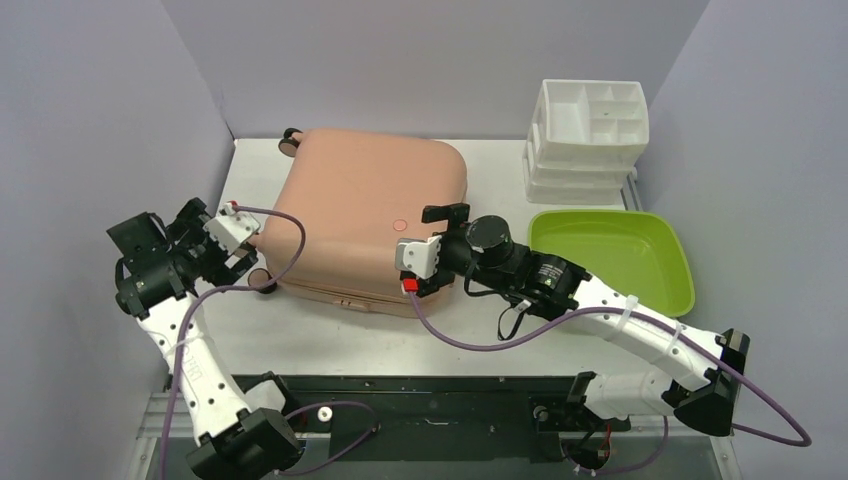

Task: Open, take out, and arrange the luggage
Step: Open the luggage at the center of the board.

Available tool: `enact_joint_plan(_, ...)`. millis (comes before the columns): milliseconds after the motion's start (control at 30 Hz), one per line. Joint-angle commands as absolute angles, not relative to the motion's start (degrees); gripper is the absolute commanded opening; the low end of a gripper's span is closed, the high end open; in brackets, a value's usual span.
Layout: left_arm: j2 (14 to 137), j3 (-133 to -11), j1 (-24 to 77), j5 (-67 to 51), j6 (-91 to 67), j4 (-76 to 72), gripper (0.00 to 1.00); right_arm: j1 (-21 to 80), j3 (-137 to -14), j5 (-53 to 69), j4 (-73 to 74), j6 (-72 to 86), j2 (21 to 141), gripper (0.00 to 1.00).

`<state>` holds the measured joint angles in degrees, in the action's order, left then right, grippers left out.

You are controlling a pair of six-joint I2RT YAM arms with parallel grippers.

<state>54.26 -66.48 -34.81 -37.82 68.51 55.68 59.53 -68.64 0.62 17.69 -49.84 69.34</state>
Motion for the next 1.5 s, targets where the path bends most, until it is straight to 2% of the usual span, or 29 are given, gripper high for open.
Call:
enact_joint_plan(0, 59.3, -69.2, -31.4, -38.0, 79.6, 52.2, 0.96, 54.9, -66.9, 7.4, 21.0, -45.2, 68.0, 0.91)
enact_joint_plan(167, 61.5, -63.0, -26.0, -36.8, 82.0, 41.5, 0.96, 47.5, -65.2, 14.7, 21.5, -41.8, 67.4, 0.9)
enact_joint_plan(433, 70.8, -68.2, -22.1, -35.0, 89.3, 49.1, 0.97, 41.8, -62.3, 19.1, 20.1, -38.2, 66.9, 0.89)
enact_joint_plan(533, 73.0, -68.9, -21.7, -33.6, 91.1, 49.3, 0.82, 41.7, -62.8, 19.5, 20.9, -37.3, 67.0, 0.89)
enact_joint_plan(600, 74.7, -69.6, -21.7, -33.3, 92.4, 49.9, 0.66, 41.6, -63.4, 19.6, 21.8, -37.0, 67.1, 0.89)
enact_joint_plan(767, 76.5, -72.6, -21.7, -34.3, 98.6, 57.3, 0.49, 41.6, -64.5, 20.3, 24.3, -37.3, 67.4, 0.89)
enact_joint_plan(833, 76.7, -72.6, -21.6, -34.6, 99.6, 57.4, 0.37, 41.7, -65.1, 21.1, 25.1, -37.5, 67.6, 0.89)
enact_joint_plan(867, 76.8, -72.4, -21.5, -34.8, 99.8, 57.3, 0.21, 41.9, -65.4, 21.5, 25.4, -37.5, 67.9, 0.89)
enact_joint_plan(933, 76.6, -72.0, -21.4, -35.5, 98.0, 55.0, 0.01, 42.4, -66.3, 21.8, 26.6, -38.3, 68.4, 0.89)
enact_joint_plan(1333, 72.5, -73.5, -21.4, -41.6, 82.4, 44.9, 0.01, 51.0, -68.1, 19.5, 38.9, -54.8, 67.7, 0.89)
enact_joint_plan(1400, 71.1, -73.6, -21.4, -41.6, 80.7, 44.5, 0.07, 51.7, -65.7, 18.8, 39.3, -58.2, 67.0, 0.89)
enact_joint_plan(1467, 69.7, -73.5, -21.5, -41.7, 80.5, 46.2, 0.22, 52.2, -61.5, 15.6, 37.8, -62.6, 65.9, 0.89)
